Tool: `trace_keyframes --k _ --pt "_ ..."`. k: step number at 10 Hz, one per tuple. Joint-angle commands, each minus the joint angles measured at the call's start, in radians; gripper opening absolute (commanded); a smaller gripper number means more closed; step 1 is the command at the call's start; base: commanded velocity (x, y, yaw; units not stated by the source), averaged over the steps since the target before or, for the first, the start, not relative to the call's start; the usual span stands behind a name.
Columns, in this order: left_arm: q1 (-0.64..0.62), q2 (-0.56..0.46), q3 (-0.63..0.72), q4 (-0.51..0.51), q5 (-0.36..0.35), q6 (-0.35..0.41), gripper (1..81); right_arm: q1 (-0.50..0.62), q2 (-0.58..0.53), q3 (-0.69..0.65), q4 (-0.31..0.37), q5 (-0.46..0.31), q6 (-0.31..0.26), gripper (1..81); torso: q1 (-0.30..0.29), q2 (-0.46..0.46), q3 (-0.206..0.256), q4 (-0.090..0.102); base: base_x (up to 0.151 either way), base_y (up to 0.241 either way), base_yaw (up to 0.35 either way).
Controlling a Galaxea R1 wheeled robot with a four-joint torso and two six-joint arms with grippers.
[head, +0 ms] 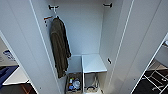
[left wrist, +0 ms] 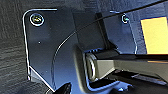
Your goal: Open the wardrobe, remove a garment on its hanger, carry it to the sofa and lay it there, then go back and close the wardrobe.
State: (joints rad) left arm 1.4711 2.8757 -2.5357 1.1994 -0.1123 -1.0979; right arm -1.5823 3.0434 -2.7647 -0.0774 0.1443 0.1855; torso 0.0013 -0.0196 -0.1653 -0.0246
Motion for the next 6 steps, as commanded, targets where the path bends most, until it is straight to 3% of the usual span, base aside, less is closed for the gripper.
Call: trace_keyframes --k 1,2,3,6 --pt "-0.022 -0.009 0.003 -0.003 0.034 0.000 81.1 0.012 -0.001 -0.002 -0.002 -0.058 0.000 81.1 0.000 0.000 0.066 0.000 0.000 0.000 0.000" --pt "-0.022 -0.009 0.003 -0.003 0.034 0.000 81.1 0.014 -0.001 -0.002 -0.002 -0.058 0.000 81.1 0.000 0.000 0.083 0.000 0.000 0.000 0.000" --pt "-0.022 -0.009 0.003 -0.003 0.034 0.000 81.1 0.014 -0.002 -0.002 -0.002 -0.060 0.000 81.1 -0.001 0.000 0.052 0.000 0.000 0.000 0.000" --pt "-0.022 -0.035 0.008 -0.023 0.020 -0.004 81.1 0.023 0.001 0.002 -0.004 -0.058 -0.001 81.1 -0.001 -0.001 0.068 0.000 0.000 0.000 0.000"
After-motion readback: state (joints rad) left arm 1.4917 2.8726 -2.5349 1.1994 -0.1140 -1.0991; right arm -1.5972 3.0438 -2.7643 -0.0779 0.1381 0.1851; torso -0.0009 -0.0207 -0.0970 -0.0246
